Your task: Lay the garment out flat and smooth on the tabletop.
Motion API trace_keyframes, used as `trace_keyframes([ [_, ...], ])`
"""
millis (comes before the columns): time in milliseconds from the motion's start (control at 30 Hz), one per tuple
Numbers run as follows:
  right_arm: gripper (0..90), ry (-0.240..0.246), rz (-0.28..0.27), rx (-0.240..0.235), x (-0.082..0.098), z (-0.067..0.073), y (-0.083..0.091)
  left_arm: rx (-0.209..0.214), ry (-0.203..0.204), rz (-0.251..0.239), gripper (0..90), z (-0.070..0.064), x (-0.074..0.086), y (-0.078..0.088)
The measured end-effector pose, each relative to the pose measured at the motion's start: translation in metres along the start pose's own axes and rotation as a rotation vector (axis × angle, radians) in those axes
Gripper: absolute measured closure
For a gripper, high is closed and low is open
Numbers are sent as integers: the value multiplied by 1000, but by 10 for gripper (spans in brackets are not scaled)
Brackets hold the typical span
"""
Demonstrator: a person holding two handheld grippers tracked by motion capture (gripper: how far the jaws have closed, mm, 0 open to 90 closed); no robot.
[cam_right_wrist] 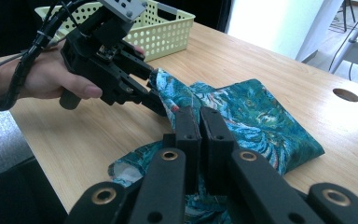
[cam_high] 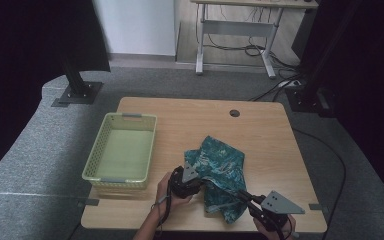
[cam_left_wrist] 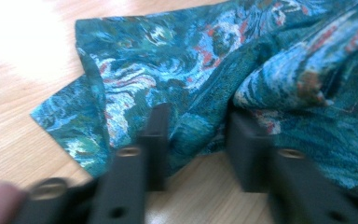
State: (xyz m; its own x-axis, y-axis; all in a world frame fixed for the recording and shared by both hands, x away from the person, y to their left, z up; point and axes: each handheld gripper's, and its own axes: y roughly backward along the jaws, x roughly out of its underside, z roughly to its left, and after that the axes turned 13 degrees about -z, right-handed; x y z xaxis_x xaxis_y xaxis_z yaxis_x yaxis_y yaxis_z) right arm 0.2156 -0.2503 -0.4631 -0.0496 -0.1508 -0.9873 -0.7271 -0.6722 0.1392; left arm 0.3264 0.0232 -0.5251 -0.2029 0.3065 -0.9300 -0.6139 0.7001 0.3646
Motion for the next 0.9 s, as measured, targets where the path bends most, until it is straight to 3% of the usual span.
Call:
trace_keyframes([
  [100,855,0,5,-2,1,-1,0,12,-49,39,787,-4,1,-2],
  [233,855,5,10,-5,1,1,-2,30,-32,38,866,-4,2,-1],
  [467,855,-5,10,16,1,-4,1,58,5,7,882,-4,-1,10],
  [567,855,-12,6,27,2,-8,4,82,56,-19,882,-4,-5,18],
  [900,854,-23,-7,41,1,-13,8,61,32,-20,890,-5,-6,28],
])
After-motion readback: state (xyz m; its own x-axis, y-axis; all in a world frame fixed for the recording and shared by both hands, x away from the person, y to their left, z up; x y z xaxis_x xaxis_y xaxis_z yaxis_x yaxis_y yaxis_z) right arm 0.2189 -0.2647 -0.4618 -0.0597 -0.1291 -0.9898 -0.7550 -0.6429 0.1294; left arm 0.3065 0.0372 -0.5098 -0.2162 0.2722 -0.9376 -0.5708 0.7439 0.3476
